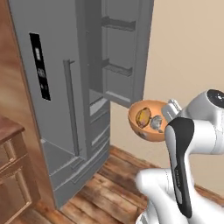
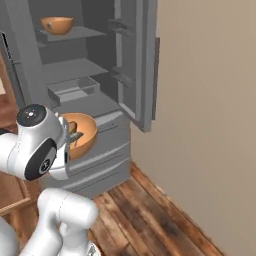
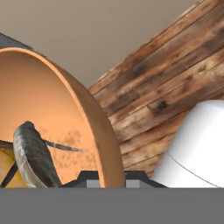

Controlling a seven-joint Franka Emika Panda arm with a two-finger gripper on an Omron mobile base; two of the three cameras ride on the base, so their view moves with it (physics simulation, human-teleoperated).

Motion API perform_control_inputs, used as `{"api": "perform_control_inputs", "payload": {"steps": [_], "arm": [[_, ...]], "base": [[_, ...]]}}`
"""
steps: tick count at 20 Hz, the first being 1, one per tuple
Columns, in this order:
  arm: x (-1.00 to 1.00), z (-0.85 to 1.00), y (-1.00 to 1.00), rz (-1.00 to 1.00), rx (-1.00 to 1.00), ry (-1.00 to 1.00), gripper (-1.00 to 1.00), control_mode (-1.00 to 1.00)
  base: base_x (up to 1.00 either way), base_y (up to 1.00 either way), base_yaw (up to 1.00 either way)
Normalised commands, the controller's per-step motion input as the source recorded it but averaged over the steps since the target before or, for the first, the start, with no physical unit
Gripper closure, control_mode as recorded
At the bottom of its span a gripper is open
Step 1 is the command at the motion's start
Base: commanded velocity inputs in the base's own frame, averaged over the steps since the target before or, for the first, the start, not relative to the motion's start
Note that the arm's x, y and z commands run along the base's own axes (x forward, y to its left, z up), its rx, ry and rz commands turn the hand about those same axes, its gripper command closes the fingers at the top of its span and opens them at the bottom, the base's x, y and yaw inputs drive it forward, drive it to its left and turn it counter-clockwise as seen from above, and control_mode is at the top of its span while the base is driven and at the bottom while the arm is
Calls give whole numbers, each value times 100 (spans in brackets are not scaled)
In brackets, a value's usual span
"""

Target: Place the bowl with the bell pepper and carrot on the top shelf of the fridge. Place the bowl with the fish and chicken drumstick on the second highest shelf of the fridge.

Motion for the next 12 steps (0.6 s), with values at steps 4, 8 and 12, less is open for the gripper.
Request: {"api": "perform_control_inputs", "payload": {"steps": [4, 8, 12], "arm": [[0, 0, 0, 0, 0, 0, 100, 100], [0, 0, 0, 0, 0, 0, 100, 100], [0, 0, 0, 0, 0, 0, 100, 100]], "base": [[83, -91, 36], [30, -64, 75], [15, -50, 84]]}}
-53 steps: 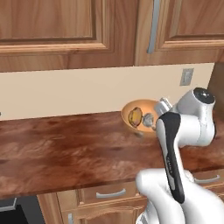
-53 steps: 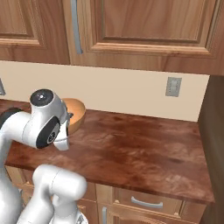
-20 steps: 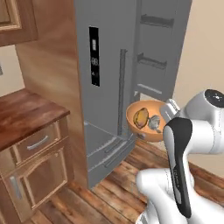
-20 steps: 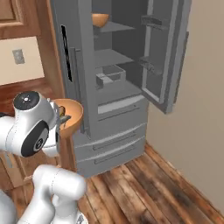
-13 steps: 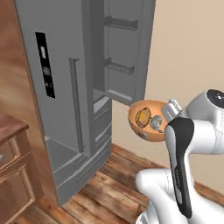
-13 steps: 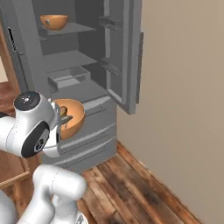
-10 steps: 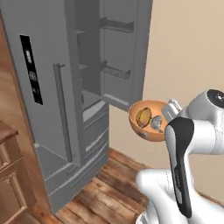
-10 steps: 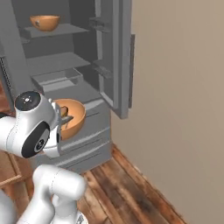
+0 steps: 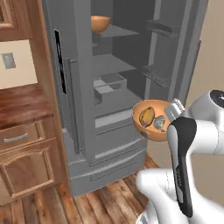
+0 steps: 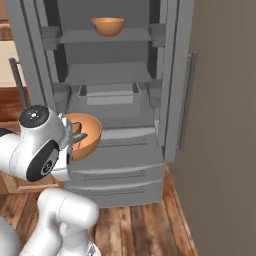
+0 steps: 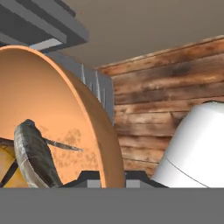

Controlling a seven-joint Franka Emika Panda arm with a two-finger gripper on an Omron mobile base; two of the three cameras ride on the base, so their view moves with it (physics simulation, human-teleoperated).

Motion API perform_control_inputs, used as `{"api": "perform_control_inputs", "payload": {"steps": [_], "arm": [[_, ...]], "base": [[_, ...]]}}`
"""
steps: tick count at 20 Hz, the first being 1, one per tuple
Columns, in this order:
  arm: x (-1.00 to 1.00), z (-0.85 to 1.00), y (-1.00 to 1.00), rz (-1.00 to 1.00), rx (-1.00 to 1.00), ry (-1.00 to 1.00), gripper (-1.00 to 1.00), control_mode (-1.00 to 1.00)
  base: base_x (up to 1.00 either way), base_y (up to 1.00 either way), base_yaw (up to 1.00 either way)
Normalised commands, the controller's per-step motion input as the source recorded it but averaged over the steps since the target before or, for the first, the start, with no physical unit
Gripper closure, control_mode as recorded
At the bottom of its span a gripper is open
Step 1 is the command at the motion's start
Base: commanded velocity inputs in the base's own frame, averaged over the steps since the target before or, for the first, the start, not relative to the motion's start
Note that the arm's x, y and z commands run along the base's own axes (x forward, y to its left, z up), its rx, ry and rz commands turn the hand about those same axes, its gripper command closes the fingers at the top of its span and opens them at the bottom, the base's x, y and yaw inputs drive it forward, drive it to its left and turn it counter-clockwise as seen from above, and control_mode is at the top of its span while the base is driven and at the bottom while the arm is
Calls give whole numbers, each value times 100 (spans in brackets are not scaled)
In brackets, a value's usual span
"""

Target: Place the bowl with the bell pepper and carrot on the top shelf of the fridge. Place the bowl with the fish and chicken drumstick on the second highest shelf of the fridge.

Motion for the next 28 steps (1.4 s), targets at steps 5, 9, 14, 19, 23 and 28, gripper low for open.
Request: {"api": "perform_control_inputs", "payload": {"steps": [5, 9, 14, 19, 23, 28], "arm": [[0, 0, 0, 0, 0, 0, 100, 100], [0, 0, 0, 0, 0, 0, 100, 100], [0, 0, 0, 0, 0, 0, 100, 100], [0, 0, 0, 0, 0, 0, 100, 100], [0, 0, 0, 0, 0, 0, 100, 100], [35, 3, 10, 0, -6, -3, 100, -100]], "base": [[28, -89, 64], [48, -73, 29], [90, -14, 8], [100, 18, 0], [89, 23, 0], [44, 26, 0]]}}
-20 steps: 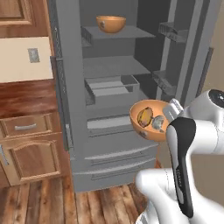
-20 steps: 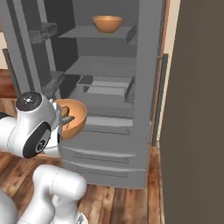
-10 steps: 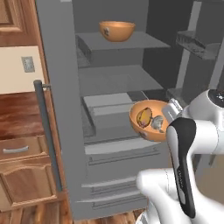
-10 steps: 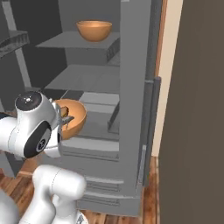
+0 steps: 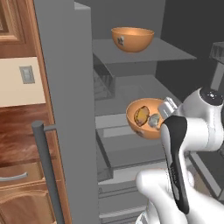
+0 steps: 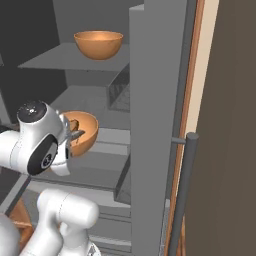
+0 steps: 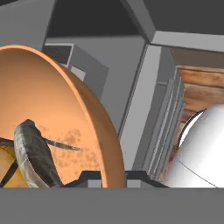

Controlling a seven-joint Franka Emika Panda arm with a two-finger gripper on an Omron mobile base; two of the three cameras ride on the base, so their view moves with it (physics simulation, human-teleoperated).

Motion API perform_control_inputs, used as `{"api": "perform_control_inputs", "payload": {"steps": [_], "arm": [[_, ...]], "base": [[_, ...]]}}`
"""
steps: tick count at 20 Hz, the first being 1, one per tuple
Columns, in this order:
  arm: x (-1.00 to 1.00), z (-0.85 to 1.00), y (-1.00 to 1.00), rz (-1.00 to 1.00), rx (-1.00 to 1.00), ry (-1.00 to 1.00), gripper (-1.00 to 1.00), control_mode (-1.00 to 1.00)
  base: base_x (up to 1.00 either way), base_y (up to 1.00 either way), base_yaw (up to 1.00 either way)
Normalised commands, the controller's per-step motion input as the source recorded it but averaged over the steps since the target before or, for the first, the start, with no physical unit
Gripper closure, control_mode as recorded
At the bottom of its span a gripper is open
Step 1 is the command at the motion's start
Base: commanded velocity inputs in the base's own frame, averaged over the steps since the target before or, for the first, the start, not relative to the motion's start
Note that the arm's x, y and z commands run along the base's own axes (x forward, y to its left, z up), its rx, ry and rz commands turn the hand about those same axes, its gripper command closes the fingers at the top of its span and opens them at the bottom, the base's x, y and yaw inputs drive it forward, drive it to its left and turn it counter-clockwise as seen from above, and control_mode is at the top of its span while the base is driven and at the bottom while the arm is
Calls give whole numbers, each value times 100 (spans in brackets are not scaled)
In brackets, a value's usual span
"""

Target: Place the bowl with the bell pepper and carrot on the top shelf of the fridge. Place the bowl with the fish and chicken drumstick on the second highest shelf of the fridge.

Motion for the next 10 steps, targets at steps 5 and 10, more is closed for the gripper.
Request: {"api": "perform_control_inputs", "payload": {"steps": [5, 10], "arm": [[100, 5, -5, 0, -4, -6, 100, -100], [100, 13, -22, 3, 2, -3, 100, -100]], "base": [[0, 0, 0], [0, 0, 0]]}}
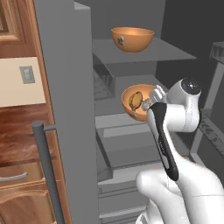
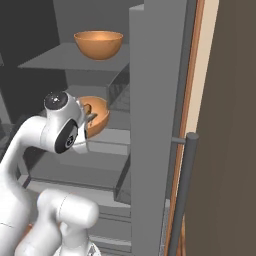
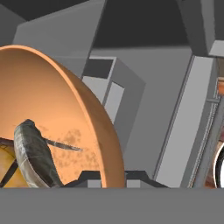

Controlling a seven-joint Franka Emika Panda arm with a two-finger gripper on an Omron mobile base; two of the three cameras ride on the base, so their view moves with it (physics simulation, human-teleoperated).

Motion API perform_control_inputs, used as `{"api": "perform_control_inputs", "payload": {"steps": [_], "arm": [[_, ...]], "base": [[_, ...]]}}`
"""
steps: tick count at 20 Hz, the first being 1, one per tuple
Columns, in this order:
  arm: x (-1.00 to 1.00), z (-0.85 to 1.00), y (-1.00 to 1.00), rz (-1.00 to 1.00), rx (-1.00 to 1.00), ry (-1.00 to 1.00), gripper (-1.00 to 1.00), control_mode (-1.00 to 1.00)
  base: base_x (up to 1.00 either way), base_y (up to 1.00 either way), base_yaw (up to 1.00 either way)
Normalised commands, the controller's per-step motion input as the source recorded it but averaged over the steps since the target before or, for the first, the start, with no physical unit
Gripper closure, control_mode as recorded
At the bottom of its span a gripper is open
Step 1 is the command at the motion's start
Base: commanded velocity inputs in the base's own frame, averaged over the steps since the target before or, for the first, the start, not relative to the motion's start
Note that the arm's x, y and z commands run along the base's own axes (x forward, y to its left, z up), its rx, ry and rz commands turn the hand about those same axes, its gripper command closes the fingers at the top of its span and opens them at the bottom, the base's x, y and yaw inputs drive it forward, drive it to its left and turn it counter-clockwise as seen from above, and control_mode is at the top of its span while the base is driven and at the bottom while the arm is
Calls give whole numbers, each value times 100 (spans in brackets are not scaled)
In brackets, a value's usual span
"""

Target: Place the bowl with the bell pepper and carrot on the top shelf of the fridge. Place the bowl with the fish and chicken drumstick on the second highest shelf of the fridge.

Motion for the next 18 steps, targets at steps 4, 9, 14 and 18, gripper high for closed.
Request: {"api": "perform_control_inputs", "payload": {"steps": [4, 9, 14, 18], "arm": [[99, 1, -1, 2, 0, 0, 100, -100], [82, -4, 0, 0, 0, 0, 100, -100], [66, -14, 0, 0, 0, 0, 100, -100], [52, -32, 0, 0, 0, 0, 100, -100]], "base": [[0, 0, 0], [0, 0, 0], [0, 0, 0], [0, 0, 0]]}}
